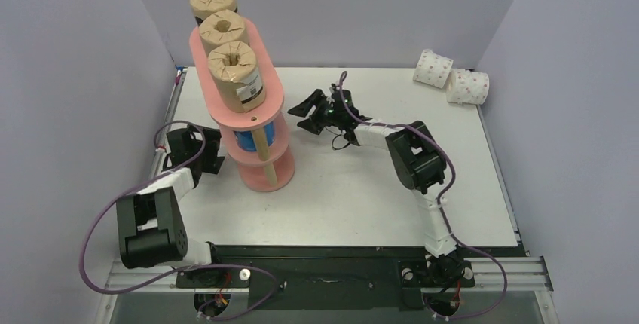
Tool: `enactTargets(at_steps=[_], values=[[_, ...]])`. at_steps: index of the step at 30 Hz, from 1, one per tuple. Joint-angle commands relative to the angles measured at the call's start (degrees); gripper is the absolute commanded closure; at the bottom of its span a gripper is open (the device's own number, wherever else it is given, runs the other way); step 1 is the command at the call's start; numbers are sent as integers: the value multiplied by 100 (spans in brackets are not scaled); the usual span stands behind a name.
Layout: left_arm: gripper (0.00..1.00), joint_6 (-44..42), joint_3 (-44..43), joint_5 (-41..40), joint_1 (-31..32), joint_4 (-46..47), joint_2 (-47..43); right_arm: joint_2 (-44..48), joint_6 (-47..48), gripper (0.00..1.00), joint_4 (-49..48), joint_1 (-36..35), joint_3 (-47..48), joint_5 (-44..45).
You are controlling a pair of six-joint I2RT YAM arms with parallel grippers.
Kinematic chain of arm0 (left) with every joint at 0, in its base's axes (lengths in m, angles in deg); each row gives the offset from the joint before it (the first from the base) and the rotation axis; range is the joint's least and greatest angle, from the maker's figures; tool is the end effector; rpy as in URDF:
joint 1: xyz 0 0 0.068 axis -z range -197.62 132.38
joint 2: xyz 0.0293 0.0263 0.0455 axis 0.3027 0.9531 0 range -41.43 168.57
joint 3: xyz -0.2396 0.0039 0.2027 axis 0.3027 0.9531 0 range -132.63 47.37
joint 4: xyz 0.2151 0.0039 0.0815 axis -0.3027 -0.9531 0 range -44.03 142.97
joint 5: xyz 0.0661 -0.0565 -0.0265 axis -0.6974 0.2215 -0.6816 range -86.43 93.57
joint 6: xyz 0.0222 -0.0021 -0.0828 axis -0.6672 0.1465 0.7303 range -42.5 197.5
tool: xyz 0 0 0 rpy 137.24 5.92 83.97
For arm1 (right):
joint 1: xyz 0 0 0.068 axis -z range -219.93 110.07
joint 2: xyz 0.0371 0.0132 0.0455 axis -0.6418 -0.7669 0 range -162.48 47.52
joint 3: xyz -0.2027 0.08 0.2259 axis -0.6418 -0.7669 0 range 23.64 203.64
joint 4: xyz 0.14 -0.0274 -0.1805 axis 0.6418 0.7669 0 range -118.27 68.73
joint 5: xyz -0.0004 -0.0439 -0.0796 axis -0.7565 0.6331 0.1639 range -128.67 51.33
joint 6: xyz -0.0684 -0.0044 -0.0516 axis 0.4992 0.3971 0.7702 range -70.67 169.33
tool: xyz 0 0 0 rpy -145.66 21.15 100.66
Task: Place and organize the paper towels onto the shelf
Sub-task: Adjust the paper towel on the shelf, then adjust the paper towel at the corner of the board.
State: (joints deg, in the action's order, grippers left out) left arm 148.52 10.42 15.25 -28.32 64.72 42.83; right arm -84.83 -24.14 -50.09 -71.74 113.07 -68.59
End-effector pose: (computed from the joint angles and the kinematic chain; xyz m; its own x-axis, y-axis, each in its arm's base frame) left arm 0.2948 0.0403 0.2176 -0.1668 -0.9740 -0.1533 -0.5470 0.2207 -0.8075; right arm 0.4491 0.3231 0.1897 -0.9041 0.4170 -0.0932 0.0509 0.3218 0.9454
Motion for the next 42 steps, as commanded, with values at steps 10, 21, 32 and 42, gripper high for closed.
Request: enactTargets(at_steps=[10, 21, 32, 42], values=[[4, -573, 839, -429, -464, -1898, -2324, 2798, 1021, 37, 273, 1053, -2341, 596], [4, -1199, 1133, 42, -467, -2739, -3497, 4197, 2193, 43, 1547, 2495, -2975, 2974], [4, -1432, 1572, 795, -465, -3162, -4402, 4220, 2866, 35, 1507, 3776, -2888, 4491], [4, -1528, 1671, 1226, -464, -3041, -4286, 3293, 3132, 34, 1766, 5064, -1524, 4079]])
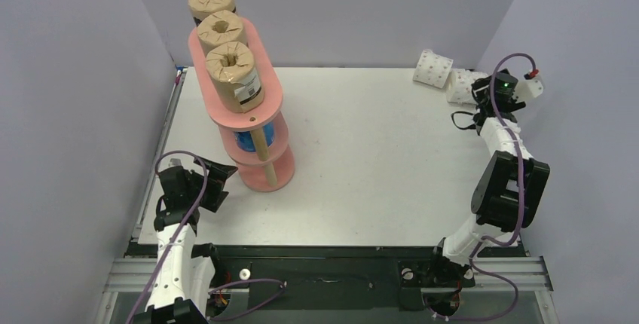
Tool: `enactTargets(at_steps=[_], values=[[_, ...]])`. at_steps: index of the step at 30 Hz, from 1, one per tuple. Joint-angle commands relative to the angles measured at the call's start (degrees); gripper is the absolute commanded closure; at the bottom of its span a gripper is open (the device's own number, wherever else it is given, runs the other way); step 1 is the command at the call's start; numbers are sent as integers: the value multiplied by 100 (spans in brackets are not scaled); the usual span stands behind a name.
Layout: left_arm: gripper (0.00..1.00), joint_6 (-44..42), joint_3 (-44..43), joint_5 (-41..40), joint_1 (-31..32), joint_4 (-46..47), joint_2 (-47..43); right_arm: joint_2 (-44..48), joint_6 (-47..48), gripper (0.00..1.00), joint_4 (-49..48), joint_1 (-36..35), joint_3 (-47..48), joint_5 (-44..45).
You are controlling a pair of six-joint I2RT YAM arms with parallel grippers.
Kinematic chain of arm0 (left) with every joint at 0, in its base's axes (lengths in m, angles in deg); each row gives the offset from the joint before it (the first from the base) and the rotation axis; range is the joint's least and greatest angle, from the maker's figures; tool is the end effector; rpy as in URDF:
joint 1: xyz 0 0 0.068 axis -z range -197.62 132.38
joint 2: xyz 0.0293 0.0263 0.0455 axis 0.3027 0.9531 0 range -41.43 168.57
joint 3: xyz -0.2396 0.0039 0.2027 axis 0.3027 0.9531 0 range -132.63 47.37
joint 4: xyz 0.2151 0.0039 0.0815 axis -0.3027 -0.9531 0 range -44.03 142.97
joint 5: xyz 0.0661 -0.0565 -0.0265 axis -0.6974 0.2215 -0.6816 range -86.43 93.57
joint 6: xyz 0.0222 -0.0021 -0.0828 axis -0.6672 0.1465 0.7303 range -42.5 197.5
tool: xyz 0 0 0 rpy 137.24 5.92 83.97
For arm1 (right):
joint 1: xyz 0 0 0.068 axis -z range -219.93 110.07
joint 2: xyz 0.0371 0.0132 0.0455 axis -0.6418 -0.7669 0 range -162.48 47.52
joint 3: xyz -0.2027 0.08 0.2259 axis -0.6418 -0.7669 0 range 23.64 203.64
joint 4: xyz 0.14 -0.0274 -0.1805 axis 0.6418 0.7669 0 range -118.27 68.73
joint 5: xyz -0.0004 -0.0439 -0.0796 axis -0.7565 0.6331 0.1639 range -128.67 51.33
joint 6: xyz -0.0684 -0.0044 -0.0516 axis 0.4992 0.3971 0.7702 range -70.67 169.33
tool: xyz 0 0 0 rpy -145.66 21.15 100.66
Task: Place and organize the paper towels onto the shelf
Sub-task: Adjust the paper towel at the corner of the board.
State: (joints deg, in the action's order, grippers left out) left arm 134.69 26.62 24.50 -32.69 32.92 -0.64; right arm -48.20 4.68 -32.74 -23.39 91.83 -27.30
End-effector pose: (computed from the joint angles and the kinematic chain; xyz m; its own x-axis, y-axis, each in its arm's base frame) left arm 0.1207 0.0047 0.2045 -0.3545 -0.9085 -0.2212 -0.5113 0.3864 -0.7676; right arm 0.3810 -0.1286 0.3158 0.0512 0.7035 -0.7088 0.5862 0.5534 0.5917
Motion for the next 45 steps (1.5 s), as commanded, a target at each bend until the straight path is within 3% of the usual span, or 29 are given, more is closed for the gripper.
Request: enactTargets(at_steps=[1, 12, 27, 36, 45], values=[[4, -135, 82, 321, -34, 176, 87, -547, 339, 34, 10, 255, 688, -71], [4, -175, -24, 418, -49, 275, 275, -1929, 577, 29, -433, 514, 1828, -444], [3, -319, -144, 456, -95, 414, 405, -2891, 896, 28, -643, 552, 2689, -550], [3, -364, -129, 422, -146, 546, 461, -3513, 785, 28, -615, 574, 3498, -1441], [4, -233, -58, 458, -119, 816, 470, -3342, 462, 33, -1020, 418, 2972, -1857]])
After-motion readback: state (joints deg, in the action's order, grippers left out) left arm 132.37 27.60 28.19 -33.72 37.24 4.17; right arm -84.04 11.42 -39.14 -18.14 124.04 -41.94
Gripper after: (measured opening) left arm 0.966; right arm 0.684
